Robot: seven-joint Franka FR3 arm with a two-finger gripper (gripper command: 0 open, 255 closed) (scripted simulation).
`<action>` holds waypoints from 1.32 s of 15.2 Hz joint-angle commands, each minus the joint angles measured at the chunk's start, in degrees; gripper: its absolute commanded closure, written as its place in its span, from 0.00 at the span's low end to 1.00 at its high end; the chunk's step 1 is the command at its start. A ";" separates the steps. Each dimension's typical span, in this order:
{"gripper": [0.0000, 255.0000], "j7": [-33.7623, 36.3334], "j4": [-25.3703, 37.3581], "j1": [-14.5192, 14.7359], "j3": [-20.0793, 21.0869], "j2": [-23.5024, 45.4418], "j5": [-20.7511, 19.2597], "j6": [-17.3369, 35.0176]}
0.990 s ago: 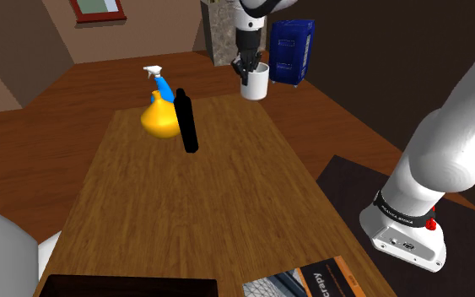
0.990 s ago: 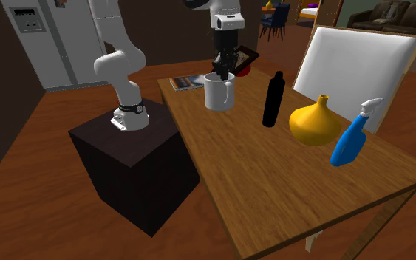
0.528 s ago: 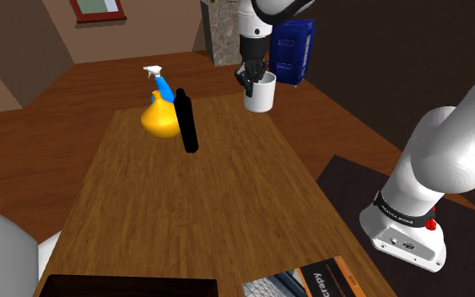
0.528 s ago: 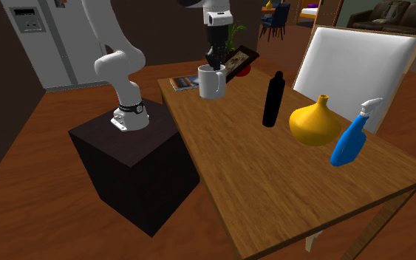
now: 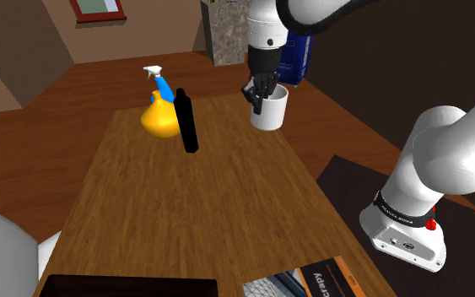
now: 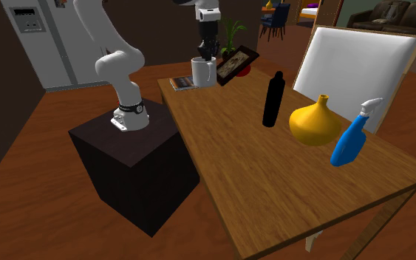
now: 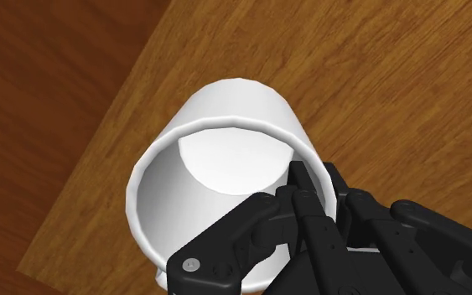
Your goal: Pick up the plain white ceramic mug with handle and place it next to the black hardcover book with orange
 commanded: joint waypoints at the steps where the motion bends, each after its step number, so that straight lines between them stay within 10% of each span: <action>1: 1.00 2.00 -1.32 1.10 1.45 -2.16 0.97 -0.81; 20: 1.00 23.87 -4.55 12.33 19.13 -12.79 12.81 -6.77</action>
